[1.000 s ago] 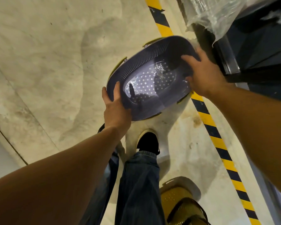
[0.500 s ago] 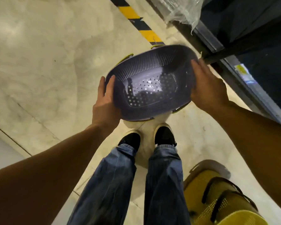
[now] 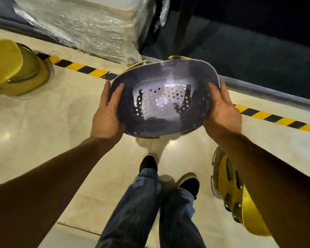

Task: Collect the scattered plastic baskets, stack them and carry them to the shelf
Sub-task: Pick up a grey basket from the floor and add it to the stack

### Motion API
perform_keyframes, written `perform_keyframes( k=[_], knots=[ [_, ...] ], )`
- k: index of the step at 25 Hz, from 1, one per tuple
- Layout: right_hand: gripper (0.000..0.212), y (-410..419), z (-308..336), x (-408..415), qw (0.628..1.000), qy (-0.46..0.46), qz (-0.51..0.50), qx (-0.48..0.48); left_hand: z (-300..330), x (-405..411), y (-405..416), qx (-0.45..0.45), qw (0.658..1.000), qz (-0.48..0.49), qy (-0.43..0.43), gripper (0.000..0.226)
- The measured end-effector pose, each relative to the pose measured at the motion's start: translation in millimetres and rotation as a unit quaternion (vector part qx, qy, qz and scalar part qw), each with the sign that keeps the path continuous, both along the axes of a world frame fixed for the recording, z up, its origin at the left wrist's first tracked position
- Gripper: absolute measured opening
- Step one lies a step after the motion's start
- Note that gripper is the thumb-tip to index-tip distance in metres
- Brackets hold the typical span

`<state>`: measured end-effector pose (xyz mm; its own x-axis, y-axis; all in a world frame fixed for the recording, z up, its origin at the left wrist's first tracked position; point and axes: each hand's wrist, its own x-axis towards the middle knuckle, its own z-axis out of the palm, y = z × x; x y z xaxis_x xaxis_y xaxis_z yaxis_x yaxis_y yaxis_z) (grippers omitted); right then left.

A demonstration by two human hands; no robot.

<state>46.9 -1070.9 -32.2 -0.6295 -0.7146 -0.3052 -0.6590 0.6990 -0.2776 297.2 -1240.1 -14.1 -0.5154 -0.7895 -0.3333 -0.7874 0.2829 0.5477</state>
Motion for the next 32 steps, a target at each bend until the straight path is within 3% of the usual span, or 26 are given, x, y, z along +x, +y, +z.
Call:
perform_keyframes(
  k=[5, 10, 17, 23, 26, 32],
  knots=[
    [0.087, 130, 42, -16, 0.976, -0.026, -0.213, 0.034, 23, -90, 56, 0.006, 0.988, -0.151, 0.031, 0.085],
    [0.081, 274, 79, 3, 0.919, 0.003, -0.393, -0.027, 52, -201, 148, -0.005, 0.945, -0.325, 0.04, 0.078],
    [0.07, 401, 64, 71, 0.766, -0.002, -0.639, -0.074, 55, -305, 301, -0.051, 0.833, -0.55, 0.029, 0.073],
    [0.066, 438, 17, 120, 0.683, -0.044, -0.724, -0.082, 9, -310, 376, -0.054, 0.75, -0.657, 0.058, 0.075],
    [0.069, 439, -2, 126, 0.675, -0.068, -0.731, -0.078, -22, -310, 384, -0.037, 0.738, -0.674, 0.022, 0.082],
    [0.071, 434, -48, 118, 0.675, -0.114, -0.727, -0.052, -82, -318, 372, -0.094, 0.702, -0.706, 0.002, 0.093]
  ],
)
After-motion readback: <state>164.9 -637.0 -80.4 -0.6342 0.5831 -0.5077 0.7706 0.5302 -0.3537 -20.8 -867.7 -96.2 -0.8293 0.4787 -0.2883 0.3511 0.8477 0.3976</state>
